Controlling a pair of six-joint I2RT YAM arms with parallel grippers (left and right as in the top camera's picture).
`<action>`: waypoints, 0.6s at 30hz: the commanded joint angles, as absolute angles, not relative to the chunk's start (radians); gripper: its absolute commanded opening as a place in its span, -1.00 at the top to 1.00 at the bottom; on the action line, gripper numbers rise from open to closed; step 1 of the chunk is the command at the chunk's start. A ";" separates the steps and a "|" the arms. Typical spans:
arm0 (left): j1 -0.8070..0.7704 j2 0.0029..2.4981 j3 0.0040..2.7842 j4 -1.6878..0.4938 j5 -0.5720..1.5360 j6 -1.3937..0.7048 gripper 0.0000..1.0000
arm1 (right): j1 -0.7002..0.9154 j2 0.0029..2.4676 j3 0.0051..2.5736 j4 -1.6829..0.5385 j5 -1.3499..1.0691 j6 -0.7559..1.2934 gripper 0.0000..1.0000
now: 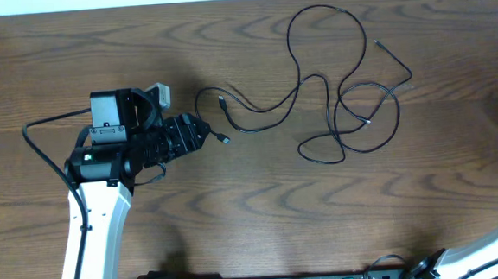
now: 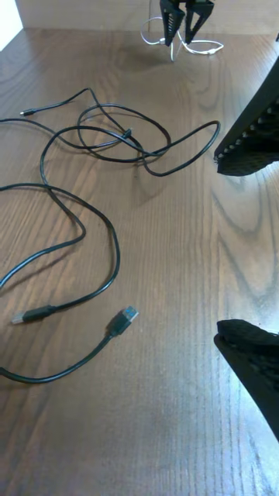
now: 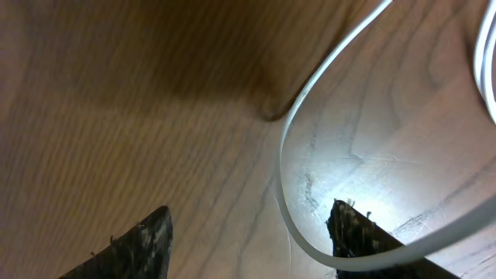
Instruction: Untangle cables
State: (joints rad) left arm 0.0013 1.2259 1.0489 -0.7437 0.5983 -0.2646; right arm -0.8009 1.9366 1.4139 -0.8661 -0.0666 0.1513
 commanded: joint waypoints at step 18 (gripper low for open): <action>-0.002 1.229 1.049 -0.734 0.589 -0.251 -0.31 | -0.818 1.935 1.425 -0.853 0.248 0.300 0.98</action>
State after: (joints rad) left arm 0.0013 1.2259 1.0489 -0.7334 0.5983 -0.2642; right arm -0.8036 1.9366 1.4139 -0.8459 0.1528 0.2470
